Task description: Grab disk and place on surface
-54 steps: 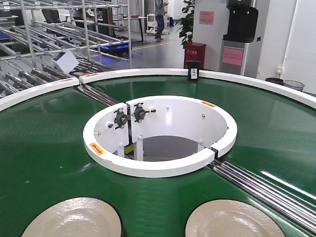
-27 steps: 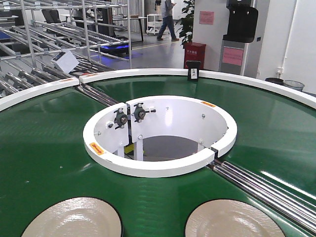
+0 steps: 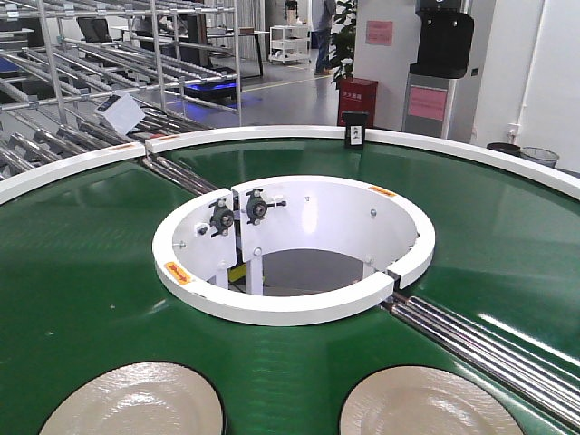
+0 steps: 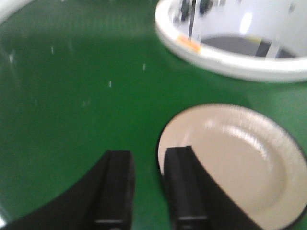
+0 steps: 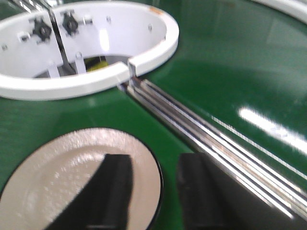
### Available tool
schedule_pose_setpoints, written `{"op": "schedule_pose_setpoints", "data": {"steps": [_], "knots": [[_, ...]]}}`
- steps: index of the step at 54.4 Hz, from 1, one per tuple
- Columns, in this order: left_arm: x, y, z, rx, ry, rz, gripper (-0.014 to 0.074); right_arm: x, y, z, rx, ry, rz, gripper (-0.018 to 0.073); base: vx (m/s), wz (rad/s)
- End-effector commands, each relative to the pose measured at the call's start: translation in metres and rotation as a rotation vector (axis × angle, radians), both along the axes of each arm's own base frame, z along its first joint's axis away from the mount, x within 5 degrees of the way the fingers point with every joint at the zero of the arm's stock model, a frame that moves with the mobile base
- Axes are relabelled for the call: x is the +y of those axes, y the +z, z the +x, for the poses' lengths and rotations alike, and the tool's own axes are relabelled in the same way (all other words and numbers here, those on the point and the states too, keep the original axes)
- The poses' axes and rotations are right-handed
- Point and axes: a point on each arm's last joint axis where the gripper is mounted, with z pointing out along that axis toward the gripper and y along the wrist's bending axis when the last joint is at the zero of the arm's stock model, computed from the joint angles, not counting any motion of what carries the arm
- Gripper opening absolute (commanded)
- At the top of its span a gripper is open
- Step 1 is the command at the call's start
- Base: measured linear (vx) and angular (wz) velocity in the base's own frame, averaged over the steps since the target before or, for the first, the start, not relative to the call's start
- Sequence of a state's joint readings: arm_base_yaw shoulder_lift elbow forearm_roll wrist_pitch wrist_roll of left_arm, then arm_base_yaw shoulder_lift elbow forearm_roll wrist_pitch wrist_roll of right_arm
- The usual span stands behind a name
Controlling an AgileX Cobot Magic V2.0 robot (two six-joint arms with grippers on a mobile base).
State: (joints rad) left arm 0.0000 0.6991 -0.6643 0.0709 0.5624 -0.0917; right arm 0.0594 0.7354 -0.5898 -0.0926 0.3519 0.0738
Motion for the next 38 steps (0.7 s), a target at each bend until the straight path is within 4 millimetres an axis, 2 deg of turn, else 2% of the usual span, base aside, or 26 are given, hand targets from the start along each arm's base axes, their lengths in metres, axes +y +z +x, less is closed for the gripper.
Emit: {"op": "schedule_pose_setpoints", "data": {"steps": [1, 7, 12, 23, 38], "knots": [[0.000, 0.007, 0.008, -0.022, -0.005, 0.004, 0.0421, 0.000, 0.012, 0.005, -0.053, 0.005, -0.012, 0.0484, 0.00, 0.00], [-0.001, 0.000, 0.016, 0.038, -0.001, -0.010, 0.0428, 0.000, 0.007, 0.007, -0.002, 0.002, -0.015, 0.0596, 0.00, 0.00], [-0.001, -0.006, 0.023, 0.074, -0.002, -0.010, 0.0428, 0.000, 0.004, 0.009, 0.023, 0.001, -0.015, 0.0629, 0.00, 0.00], [-0.002, -0.024, 0.044, 0.171, 0.000, -0.033, 0.0428, 0.001, 0.001, 0.010, 0.051, -0.002, 0.013, 0.0596, 0.00, 0.00], [-0.004, -0.066, 0.083, 0.394, 0.021, -0.096, 0.0436, 0.001, 0.001, 0.010, 0.052, -0.004, 0.017, 0.0551, 0.00, 0.00]]}}
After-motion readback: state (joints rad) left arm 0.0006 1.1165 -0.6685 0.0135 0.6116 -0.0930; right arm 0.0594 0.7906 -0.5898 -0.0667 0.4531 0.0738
